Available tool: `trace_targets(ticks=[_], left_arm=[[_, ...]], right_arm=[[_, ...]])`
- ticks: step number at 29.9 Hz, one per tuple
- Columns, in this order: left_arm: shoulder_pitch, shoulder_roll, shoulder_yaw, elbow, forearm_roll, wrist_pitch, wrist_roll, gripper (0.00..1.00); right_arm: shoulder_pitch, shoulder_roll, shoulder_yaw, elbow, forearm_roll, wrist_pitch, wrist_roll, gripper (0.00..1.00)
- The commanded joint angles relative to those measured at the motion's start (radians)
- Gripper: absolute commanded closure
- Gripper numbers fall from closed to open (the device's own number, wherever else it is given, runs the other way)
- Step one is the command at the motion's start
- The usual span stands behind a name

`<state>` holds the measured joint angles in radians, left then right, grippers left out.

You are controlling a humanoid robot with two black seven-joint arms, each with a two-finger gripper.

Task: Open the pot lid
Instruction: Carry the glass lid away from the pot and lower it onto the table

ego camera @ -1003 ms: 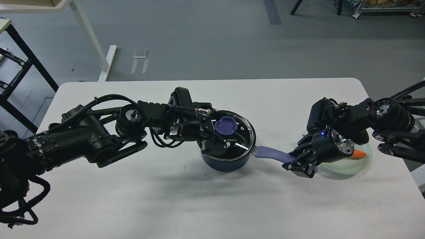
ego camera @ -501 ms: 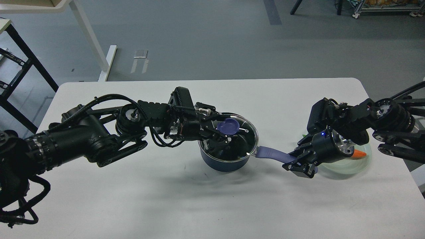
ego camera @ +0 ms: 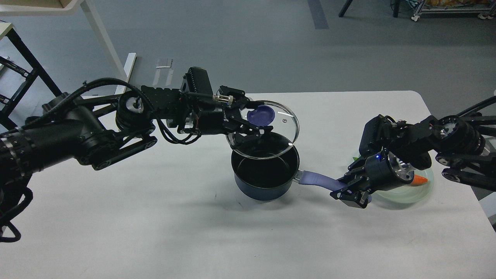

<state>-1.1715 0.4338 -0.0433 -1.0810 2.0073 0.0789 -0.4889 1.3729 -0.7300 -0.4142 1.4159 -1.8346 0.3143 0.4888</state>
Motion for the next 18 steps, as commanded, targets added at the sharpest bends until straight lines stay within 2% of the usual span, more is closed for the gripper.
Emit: trace_targets(ticks=[1,4,11,15,18], left_arm=[[-0.001,0.12,0.003,-0.056,-0.007,0.041,0.0,0.54],[0.024,0.238,0.022,-0.091,-0.005,0.117,0.0,0.54],[0.058,0.494,0.21,-0.148,-0.01,0.249,0.0,0.53],[0.113,0.554,0.282,-0.14,-0.028,0.321,0.0,0.53],[0.2,0.551,0.28,-0.128,-0.038,0.344,0.0,0.53]], right_arm=[[0.0,-0.002,0.0,0.0,0.0,0.0,0.0,0.74],[0.0,0.001,0.0,0.0,0.0,-0.001,0.0,0.74],[0.002,0.003,0.0,-0.002,0.0,0.0,0.0,0.74],[0.002,0.003,0.0,-0.002,0.0,0.0,0.0,0.74],[0.002,0.004,0.0,-0.002,0.0,0.0,0.0,0.74]])
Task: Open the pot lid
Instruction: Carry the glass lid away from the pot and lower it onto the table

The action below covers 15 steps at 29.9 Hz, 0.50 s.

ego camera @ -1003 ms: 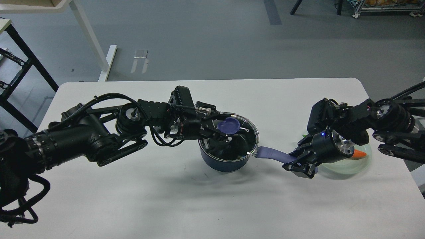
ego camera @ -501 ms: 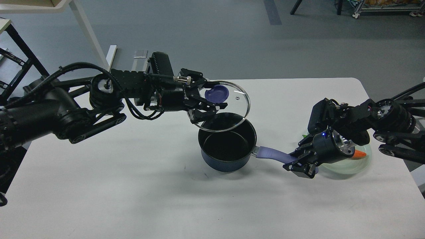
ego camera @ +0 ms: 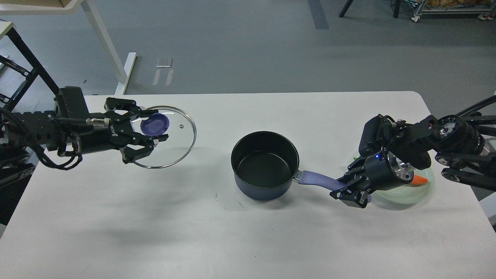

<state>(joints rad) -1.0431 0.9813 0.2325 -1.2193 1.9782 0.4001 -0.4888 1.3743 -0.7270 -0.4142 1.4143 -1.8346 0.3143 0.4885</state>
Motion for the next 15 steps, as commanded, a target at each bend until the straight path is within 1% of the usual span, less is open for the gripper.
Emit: trace_targets(ticks=[1,5,8,12,15], left_arm=[[0.098,-0.003,-0.001,0.02,-0.009,0.026,0.0,0.53],[0.149,-0.029,-0.005,0.066,-0.009,0.051,0.0,0.53],[0.164,-0.053,-0.005,0.119,-0.01,0.068,0.0,0.53],[0.175,-0.072,-0.005,0.149,-0.009,0.077,0.0,0.52],[0.179,-0.084,-0.005,0.168,-0.009,0.085,0.0,0.49]], right_arm=[[0.0,0.001,0.0,0.0,0.0,0.0,0.0,0.74],[0.0,0.001,0.0,0.0,0.0,0.0,0.0,0.74],[0.0,0.001,0.0,0.0,0.0,0.0,0.0,0.74],[0.0,0.003,0.0,0.0,0.0,0.0,0.0,0.74],[0.0,0.001,0.0,0.0,0.0,0.0,0.0,0.74]])
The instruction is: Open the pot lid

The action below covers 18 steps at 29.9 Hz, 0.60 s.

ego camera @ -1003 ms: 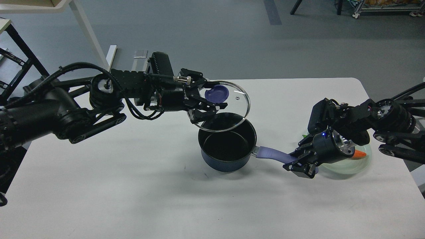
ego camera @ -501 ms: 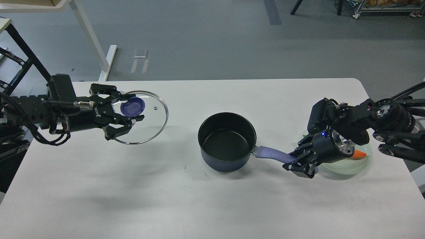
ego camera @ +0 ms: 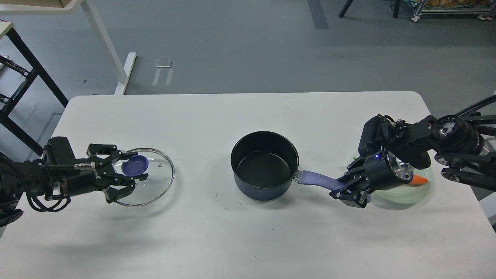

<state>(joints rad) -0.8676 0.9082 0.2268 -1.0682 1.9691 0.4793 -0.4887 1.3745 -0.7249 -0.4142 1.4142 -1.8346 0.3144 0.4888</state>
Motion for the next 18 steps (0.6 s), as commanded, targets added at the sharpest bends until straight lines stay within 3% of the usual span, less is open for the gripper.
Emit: trace_targets(ticks=[1,7,15,18], left_arm=[[0.007,-0.017,0.0,0.025,0.001,0.005,0.0,0.48],[0.013,-0.038,0.002,0.051,0.001,0.007,0.0,0.46],[0.036,-0.049,0.002,0.054,-0.016,0.007,0.0,0.27],[0.047,-0.049,0.002,0.054,-0.019,0.007,0.0,0.25]], right_arm=[[-0.002,-0.001,0.0,0.0,0.0,0.0,0.0,0.74],[0.0,-0.001,0.0,0.0,0.0,0.0,0.0,0.74],[-0.002,-0.001,0.0,0.0,0.0,-0.001,0.0,0.74],[-0.002,-0.001,0.0,0.0,0.0,0.0,0.0,0.74]])
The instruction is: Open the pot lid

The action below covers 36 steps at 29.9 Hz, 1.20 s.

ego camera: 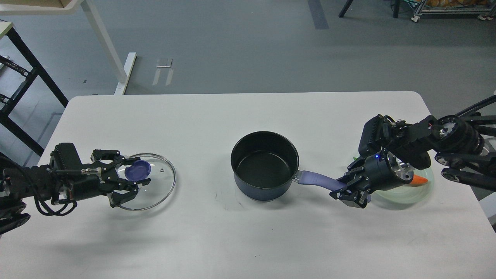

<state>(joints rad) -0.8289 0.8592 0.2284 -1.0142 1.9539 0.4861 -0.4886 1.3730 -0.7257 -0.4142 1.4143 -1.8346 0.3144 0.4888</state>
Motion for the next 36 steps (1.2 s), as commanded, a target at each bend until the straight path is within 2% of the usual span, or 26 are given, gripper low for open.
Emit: trace_targets(ticks=[1,4,6,7,8,11,14,17,20,22,25,27,30,33,36], left_arm=[[0.008,-0.002,0.0,0.0,-0.004,0.0,0.0,0.25],[0.01,-0.002,0.0,0.0,-0.004,0.0,0.0,0.22],[0.008,0.0,-0.001,-0.001,-0.006,0.0,0.0,0.12],[0.008,0.001,-0.001,-0.004,-0.007,0.0,0.0,0.03],[0.008,0.006,-0.001,-0.01,-0.012,-0.001,0.0,0.01],[0.004,0.015,-0.003,-0.033,-0.065,-0.004,0.0,0.01],[-0.01,0.044,-0.009,-0.116,-0.162,-0.018,0.0,0.01],[-0.059,0.112,-0.014,-0.236,-0.277,-0.104,0.0,0.01],[-0.146,0.155,-0.033,-0.328,-0.465,-0.251,0.0,0.01],[-0.174,0.161,-0.085,-0.345,-0.666,-0.357,0.0,0.01],[-0.182,0.143,-0.207,-0.336,-1.057,-0.496,0.0,0.01],[-0.18,0.124,-0.251,-0.313,-1.29,-0.544,0.0,0.01],[-0.173,0.09,-0.262,-0.265,-1.547,-0.555,0.0,0.01],[-0.156,0.041,-0.271,-0.199,-1.684,-0.552,0.0,0.01],[-0.106,-0.049,-0.368,-0.094,-1.77,-0.566,0.0,0.01]], right_arm=[[0.0,0.0,0.0,0.0,0.0,0.0,0.0,0.74],[0.0,-0.001,0.0,0.0,0.0,0.0,0.0,0.74],[0.0,-0.001,0.0,0.0,0.0,-0.001,0.0,0.74],[0.0,-0.001,0.0,0.0,0.0,-0.001,0.0,0.74],[0.0,-0.003,0.0,0.0,0.0,0.0,0.0,0.74],[0.0,-0.003,0.0,0.0,0.002,0.0,0.0,0.74],[0.0,-0.004,0.0,0.0,0.002,-0.001,0.0,0.74],[0.0,-0.004,0.0,0.0,0.002,-0.001,0.0,0.74],[0.0,-0.004,0.0,0.0,0.002,-0.001,0.0,0.74],[0.0,-0.004,0.0,0.0,0.002,-0.001,0.0,0.74],[0.0,-0.006,0.0,0.0,0.002,-0.001,0.0,0.74],[0.0,-0.006,0.0,0.0,0.002,-0.001,0.0,0.74],[0.0,-0.008,0.0,0.0,0.003,-0.001,0.0,0.74],[0.0,-0.008,0.0,-0.002,0.003,-0.001,0.0,0.74],[0.0,-0.008,0.0,-0.003,0.003,-0.001,0.0,0.74]])
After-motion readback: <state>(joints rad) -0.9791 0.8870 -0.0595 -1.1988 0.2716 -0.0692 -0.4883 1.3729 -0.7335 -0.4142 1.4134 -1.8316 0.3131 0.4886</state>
